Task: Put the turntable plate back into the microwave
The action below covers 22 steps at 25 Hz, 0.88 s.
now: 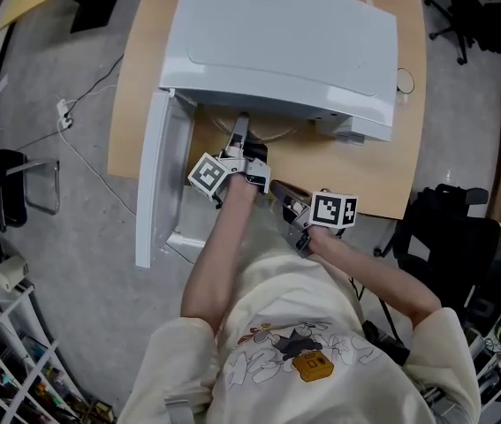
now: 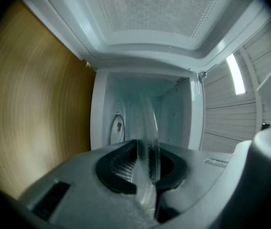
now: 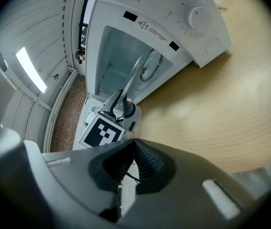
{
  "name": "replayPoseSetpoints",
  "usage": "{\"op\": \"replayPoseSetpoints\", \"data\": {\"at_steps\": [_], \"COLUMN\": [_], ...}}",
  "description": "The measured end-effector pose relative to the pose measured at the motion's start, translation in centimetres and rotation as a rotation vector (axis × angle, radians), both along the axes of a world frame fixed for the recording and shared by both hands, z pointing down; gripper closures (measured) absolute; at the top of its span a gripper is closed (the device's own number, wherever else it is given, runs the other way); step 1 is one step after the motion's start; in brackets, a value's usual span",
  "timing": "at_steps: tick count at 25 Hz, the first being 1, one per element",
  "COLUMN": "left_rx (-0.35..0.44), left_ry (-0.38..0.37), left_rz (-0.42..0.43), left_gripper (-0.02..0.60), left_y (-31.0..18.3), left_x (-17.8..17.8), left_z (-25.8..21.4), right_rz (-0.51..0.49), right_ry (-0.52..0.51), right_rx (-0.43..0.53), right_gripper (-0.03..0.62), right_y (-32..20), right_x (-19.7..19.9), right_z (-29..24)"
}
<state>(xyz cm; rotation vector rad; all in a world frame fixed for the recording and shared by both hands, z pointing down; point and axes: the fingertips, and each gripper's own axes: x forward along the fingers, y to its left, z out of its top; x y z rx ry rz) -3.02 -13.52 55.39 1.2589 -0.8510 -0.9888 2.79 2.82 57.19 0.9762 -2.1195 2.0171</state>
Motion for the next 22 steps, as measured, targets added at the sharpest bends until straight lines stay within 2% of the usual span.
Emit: {"op": "replayPoseSetpoints", "data": {"at_steps": [11,17,22], "left_rx": [-0.071,-0.112,-0.105], "left_ry": [-0.067,-0.058,-0.065], "left_rz": [0.034,0.023,0.035], "left_gripper": [0.552,0.552,0.552], "left_y": [-4.0,-5.0,-5.2], "left_x": [0.2,0.4,0.4], "left_z": [2.3,3.6,3.9], "right_rz": [0.036,0.058,0.115], "right_ry": [-0.022,-0.024,0.030], "right_rx": [-0.013,-0.015,0.062], "right_gripper": [0.588,0.586,0.586], "right_y": [-0.4,-1.1,-4.5], "right_x": [-0.2,-0.1,1.3], "right_z": [-0.2,-0.1,-0.2]}}
